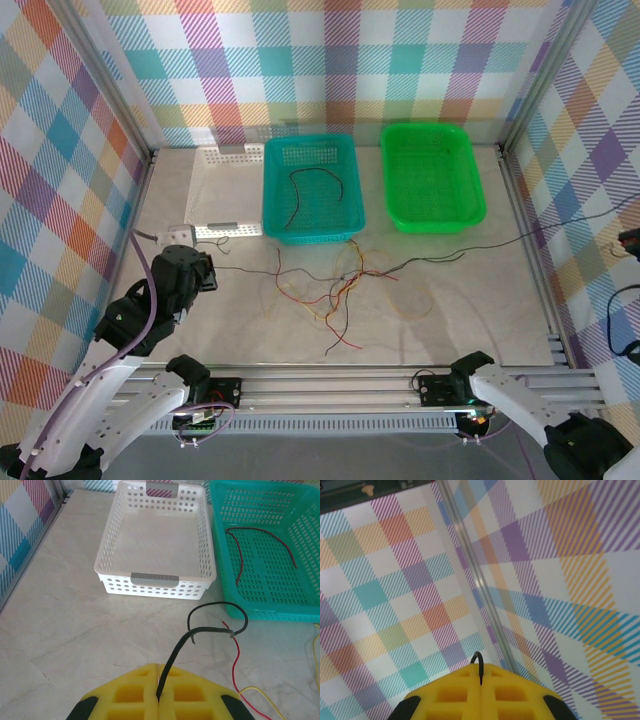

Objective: Untangle the cables

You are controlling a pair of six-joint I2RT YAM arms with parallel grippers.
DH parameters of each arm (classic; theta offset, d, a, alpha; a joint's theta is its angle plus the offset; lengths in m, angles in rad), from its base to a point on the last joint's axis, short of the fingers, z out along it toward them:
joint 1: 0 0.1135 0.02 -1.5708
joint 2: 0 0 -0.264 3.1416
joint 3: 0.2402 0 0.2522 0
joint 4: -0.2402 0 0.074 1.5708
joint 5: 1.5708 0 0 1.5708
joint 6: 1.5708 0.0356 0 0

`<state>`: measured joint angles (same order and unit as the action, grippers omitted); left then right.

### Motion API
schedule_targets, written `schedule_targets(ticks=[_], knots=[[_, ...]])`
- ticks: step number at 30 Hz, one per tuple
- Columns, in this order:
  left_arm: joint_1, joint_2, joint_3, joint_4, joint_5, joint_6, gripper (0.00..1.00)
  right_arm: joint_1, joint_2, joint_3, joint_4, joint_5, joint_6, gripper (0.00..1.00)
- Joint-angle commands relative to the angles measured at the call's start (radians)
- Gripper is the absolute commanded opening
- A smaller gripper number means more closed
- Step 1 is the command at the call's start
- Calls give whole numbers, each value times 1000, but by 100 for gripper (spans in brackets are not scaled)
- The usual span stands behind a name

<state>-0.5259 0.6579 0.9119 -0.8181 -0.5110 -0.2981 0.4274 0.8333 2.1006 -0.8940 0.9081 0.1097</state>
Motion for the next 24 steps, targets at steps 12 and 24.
schedule_targets(ticks=[12,24], knots=[[61,48,85,94,369,-128,0,33,135,-307,-110,-851,131,0],[61,130,55,193,477,-60,0,36,154,-1025,253,-1124,247,0]])
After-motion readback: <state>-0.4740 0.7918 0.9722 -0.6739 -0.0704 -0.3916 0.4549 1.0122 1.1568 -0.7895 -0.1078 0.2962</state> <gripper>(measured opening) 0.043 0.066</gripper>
